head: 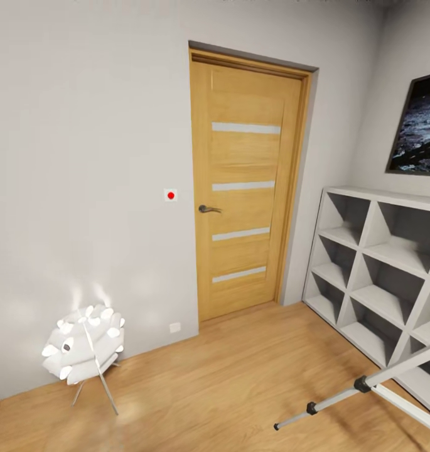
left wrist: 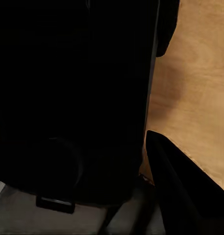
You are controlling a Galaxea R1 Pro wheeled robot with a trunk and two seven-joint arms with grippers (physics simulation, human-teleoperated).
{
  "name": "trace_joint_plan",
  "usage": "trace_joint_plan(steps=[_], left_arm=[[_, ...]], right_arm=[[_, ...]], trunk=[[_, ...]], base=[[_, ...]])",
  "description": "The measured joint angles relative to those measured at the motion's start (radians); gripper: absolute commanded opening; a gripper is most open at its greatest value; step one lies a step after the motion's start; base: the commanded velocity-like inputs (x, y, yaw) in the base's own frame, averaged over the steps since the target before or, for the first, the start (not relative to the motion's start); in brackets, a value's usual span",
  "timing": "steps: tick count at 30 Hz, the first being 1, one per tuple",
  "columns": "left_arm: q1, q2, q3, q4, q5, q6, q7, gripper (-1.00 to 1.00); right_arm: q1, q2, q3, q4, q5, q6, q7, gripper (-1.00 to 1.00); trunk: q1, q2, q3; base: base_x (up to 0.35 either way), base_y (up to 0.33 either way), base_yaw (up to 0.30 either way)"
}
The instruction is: Attach the digital camera to the camera tripod in the bedroom.
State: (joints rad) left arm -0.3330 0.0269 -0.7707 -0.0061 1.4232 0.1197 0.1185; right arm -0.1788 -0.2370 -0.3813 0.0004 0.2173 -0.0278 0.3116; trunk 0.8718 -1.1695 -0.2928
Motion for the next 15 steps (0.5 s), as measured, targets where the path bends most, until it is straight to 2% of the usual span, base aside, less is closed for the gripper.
trace_joint_plan(steps=[1, 3, 4, 10, 11, 12, 15], left_arm=[[0.013, -0.005, 0.001, 0.001, -0.022, -0.008, 0.0, -1.0], [0.024, -0.009, 0.0, 0.001, -0.043, -0.014, 0.0, -1.0], [0.056, -0.009, 0.003, 0.002, -0.081, -0.025, -0.001, -1.0], [0.078, -0.017, -0.001, 0.002, -0.096, -0.08, -0.004, -1.0], [0.081, -0.023, -0.001, 0.002, -0.097, -0.091, -0.004, -1.0], [0.084, -0.043, -0.002, 0.001, -0.1, -0.102, -0.006, -1.0], [0.086, -0.06, -0.001, 0.002, -0.101, -0.107, -0.006, -1.0]], right_arm=[[0.0, 0.0, 0.0, 0.01, 0.005, 0.0, -0.002, 1.0], [0.0, 0.001, 0.0, 0.017, 0.012, -0.001, -0.004, 1.0], [0.001, 0.003, 0.0, 0.025, 0.029, -0.002, -0.008, 1.0], [0.006, 0.015, 0.0, 0.028, 0.041, 0.0, -0.014, 1.0], [0.004, 0.026, 0.0, 0.029, 0.051, 0.0, -0.015, 1.0], [0.002, 0.06, 0.001, 0.029, 0.087, -0.003, -0.023, 1.0], [0.001, 0.093, 0.0, 0.029, 0.125, -0.011, -0.057, 1.0]], trunk=[[-0.004, 0.007, 0.003], [-0.012, 0.021, 0.009], [-0.015, 0.028, 0.012], [-0.038, 0.07, 0.031], [-0.042, 0.077, 0.035], [-0.046, 0.084, 0.038], [-0.058, 0.105, 0.047]], base=[[0.0, 0.0, 0.0], [0.0, 0.0, 0.0], [0.0, 0.0, 0.0], [0.0, 0.0, 0.0], [0.0, 0.0, 0.0], [0.0, 0.0, 0.0], [0.0, 0.0, 0.0]])
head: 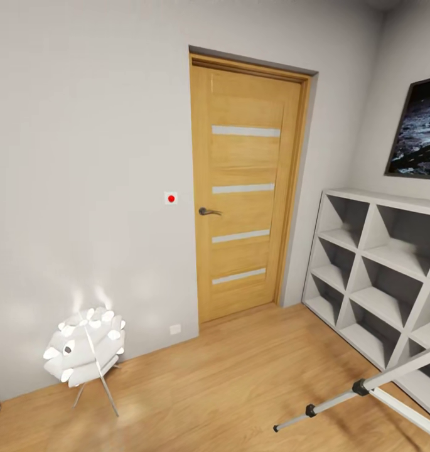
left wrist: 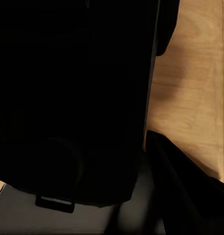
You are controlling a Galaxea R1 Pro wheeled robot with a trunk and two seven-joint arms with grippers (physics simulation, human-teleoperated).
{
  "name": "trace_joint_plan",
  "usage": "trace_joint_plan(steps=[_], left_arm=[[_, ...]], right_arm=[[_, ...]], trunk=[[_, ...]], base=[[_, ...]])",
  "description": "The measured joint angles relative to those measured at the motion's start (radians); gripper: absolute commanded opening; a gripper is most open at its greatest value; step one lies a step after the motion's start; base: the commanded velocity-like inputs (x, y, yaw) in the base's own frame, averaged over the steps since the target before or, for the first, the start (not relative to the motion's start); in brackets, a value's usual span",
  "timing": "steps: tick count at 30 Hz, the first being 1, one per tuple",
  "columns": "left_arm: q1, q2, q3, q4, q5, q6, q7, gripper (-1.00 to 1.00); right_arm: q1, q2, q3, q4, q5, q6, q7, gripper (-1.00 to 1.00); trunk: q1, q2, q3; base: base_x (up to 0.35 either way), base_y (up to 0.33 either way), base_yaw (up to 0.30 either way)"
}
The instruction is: Attach the digital camera to the camera tripod in the bedroom.
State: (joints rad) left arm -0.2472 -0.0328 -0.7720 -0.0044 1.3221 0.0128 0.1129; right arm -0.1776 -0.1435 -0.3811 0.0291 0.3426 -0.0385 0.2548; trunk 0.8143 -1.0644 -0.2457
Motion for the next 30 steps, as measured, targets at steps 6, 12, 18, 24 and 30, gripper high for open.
trace_joint_plan(steps=[6, 12, 18, 24, 30], left_arm=[[0.001, -0.008, 0.001, 0.0, -0.001, -0.003, 0.0, -1.0], [0.001, -0.009, 0.0, 0.001, -0.016, 0.003, 0.0, -1.0], [0.002, 0.003, -0.001, 0.001, -0.136, 0.007, 0.0, -1.0], [0.002, 0.008, 0.0, 0.001, -0.185, 0.002, -0.001, -1.0], [0.003, 0.011, 0.0, 0.003, -0.193, -0.005, 0.0, -1.0]], right_arm=[[-0.001, 0.021, -0.001, 0.0, 0.025, -0.034, -0.093, 1.0], [-0.001, 0.028, -0.003, 0.0, 0.029, -0.056, -0.134, 1.0], [-0.001, 0.03, -0.01, 0.0, 0.027, -0.063, -0.142, 1.0], [-0.001, 0.031, -0.014, 0.0, 0.022, -0.068, -0.143, 1.0], [-0.001, 0.03, -0.014, 0.0, -0.054, -0.069, -0.142, 1.0]], trunk=[[-0.023, 0.042, 0.019], [-0.046, 0.084, 0.038], [-0.069, 0.126, 0.057], [-0.092, 0.168, 0.075], [-0.115, 0.21, 0.094]], base=[[0.0, 0.0, 0.0], [0.0, 0.0, 0.0], [0.0, 0.0, 0.0], [0.0, 0.0, 0.0], [0.0, 0.0, 0.0]])
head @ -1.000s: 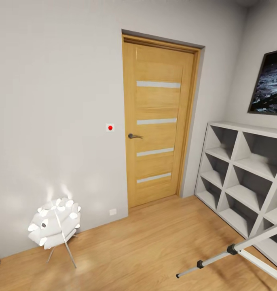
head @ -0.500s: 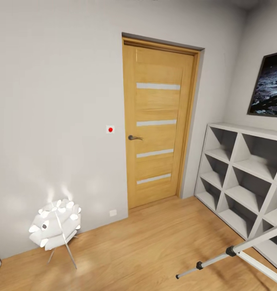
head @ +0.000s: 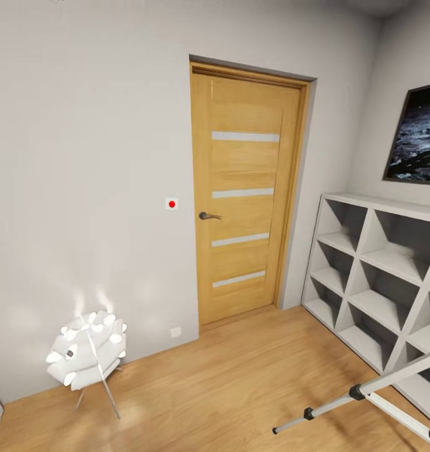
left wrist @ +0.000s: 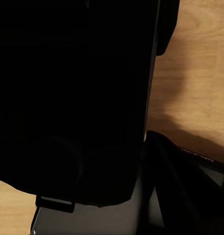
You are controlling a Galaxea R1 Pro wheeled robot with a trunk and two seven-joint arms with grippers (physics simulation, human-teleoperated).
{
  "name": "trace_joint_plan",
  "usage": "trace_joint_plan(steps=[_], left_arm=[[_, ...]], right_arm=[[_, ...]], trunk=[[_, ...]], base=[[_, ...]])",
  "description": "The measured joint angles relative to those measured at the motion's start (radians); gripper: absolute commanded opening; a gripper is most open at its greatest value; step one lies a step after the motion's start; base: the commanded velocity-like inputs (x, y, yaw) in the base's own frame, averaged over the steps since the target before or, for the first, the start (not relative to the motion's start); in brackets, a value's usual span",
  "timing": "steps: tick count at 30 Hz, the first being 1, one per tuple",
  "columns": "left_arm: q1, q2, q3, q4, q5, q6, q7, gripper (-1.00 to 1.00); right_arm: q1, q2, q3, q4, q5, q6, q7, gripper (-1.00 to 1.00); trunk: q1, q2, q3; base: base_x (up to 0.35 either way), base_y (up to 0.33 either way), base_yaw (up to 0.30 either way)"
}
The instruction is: Attach the digital camera to the camera tripod in the bedroom.
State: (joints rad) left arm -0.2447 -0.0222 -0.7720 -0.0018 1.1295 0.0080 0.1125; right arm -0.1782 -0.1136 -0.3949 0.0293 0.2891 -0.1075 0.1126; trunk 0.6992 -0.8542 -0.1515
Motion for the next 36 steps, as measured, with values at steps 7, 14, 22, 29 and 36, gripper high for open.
trace_joint_plan(steps=[7, 14, 22, 29, 36], left_arm=[[0.0, 0.004, 0.0, 0.0, -0.003, -0.003, -0.004, -1.0], [0.0, 0.044, -0.001, 0.0, -0.007, 0.004, -0.135, -1.0], [0.0, 0.091, -0.001, 0.0, -0.004, 0.012, -0.283, -1.0], [0.0, 0.095, -0.001, 0.0, -0.004, 0.013, -0.302, -1.0], [0.0, 0.093, -0.001, 0.0, -0.004, 0.012, -0.303, -1.0]], right_arm=[[0.0, -0.001, 0.001, 0.0, -0.037, -0.001, 0.0, 1.0], [0.0, -0.001, 0.003, 0.0, -0.039, -0.001, 0.001, 1.0], [0.0, -0.002, 0.003, 0.0, -0.039, -0.002, 0.002, 1.0], [0.0, -0.002, 0.006, 0.0, -0.038, 0.001, 0.011, 1.0], [0.0, -0.002, 0.007, 0.0, -0.038, 0.001, 0.013, 1.0]], trunk=[[-0.027, 0.049, 0.022], [-0.054, 0.098, 0.044], [-0.084, 0.154, 0.069], [-0.111, 0.203, 0.091], [-0.138, 0.253, 0.113]], base=[[0.0, 0.0, 0.0], [0.0, 0.0, 0.0], [0.0, 0.0, 0.0], [0.0, 0.0, 0.0], [0.0, 0.0, 0.0]])
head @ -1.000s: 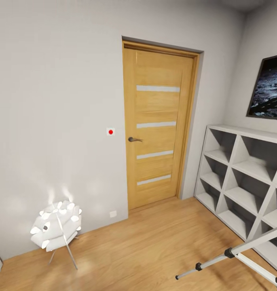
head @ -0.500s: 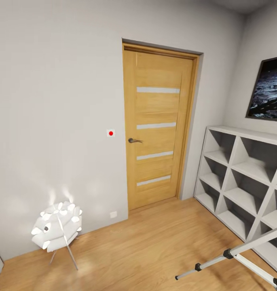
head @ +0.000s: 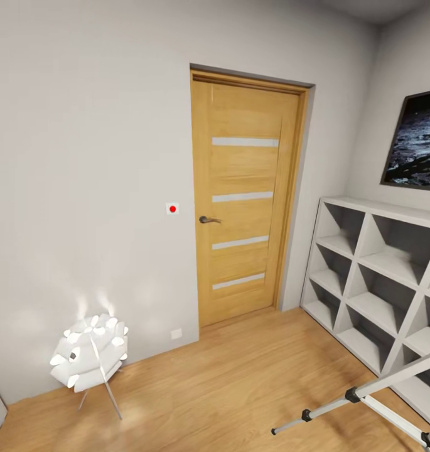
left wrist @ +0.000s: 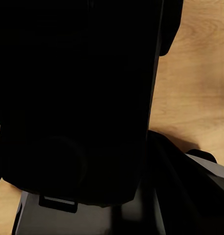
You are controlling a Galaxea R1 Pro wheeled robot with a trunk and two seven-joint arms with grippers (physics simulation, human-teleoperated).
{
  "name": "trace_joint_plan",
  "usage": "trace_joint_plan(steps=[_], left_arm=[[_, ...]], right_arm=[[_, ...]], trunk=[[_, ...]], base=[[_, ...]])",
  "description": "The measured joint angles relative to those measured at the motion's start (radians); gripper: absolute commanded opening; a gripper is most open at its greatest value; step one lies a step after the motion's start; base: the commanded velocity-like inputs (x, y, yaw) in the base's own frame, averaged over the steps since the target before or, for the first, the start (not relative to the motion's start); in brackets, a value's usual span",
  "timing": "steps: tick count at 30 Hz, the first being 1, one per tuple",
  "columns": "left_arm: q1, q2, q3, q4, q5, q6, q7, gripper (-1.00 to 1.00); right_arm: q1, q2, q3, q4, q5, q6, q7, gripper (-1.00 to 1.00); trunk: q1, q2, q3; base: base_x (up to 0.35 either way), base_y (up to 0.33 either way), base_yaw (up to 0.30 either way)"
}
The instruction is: Attach the digital camera to the camera tripod in the bedroom.
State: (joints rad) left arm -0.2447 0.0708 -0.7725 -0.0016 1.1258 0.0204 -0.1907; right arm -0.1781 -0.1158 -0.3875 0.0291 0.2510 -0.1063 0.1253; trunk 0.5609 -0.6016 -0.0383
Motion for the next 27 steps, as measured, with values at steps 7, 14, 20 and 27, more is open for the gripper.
trace_joint_plan(steps=[7, 14, 20, 27], left_arm=[[0.0, 0.0, 0.001, 0.0, 0.0, -0.001, 0.0, -1.0], [-0.001, 0.0, 0.001, 0.0, 0.0, -0.003, 0.0, -1.0], [-0.001, -0.001, 0.001, 0.0, 0.0, -0.004, 0.0, -1.0], [-0.001, -0.001, 0.001, 0.0, 0.0, -0.006, 0.0, -1.0]], right_arm=[[0.0, 0.0, -0.001, 0.0, -0.002, -0.002, -0.001, 1.0], [-0.001, -0.001, -0.005, 0.0, -0.007, 0.009, -0.01, 1.0], [-0.001, 0.003, -0.004, 0.0, -0.008, 0.012, -0.017, 1.0], [0.0, 0.006, -0.004, 0.0, -0.008, 0.013, -0.022, 1.0]], trunk=[[-0.027, 0.049, 0.022], [-0.054, 0.097, 0.042], [-0.077, 0.139, 0.061], [-0.103, 0.188, 0.083]], base=[[0.0, 0.0, 0.0], [0.0, 0.0, 0.0], [0.0, 0.0, -0.073], [0.0, 0.0, -0.243]])
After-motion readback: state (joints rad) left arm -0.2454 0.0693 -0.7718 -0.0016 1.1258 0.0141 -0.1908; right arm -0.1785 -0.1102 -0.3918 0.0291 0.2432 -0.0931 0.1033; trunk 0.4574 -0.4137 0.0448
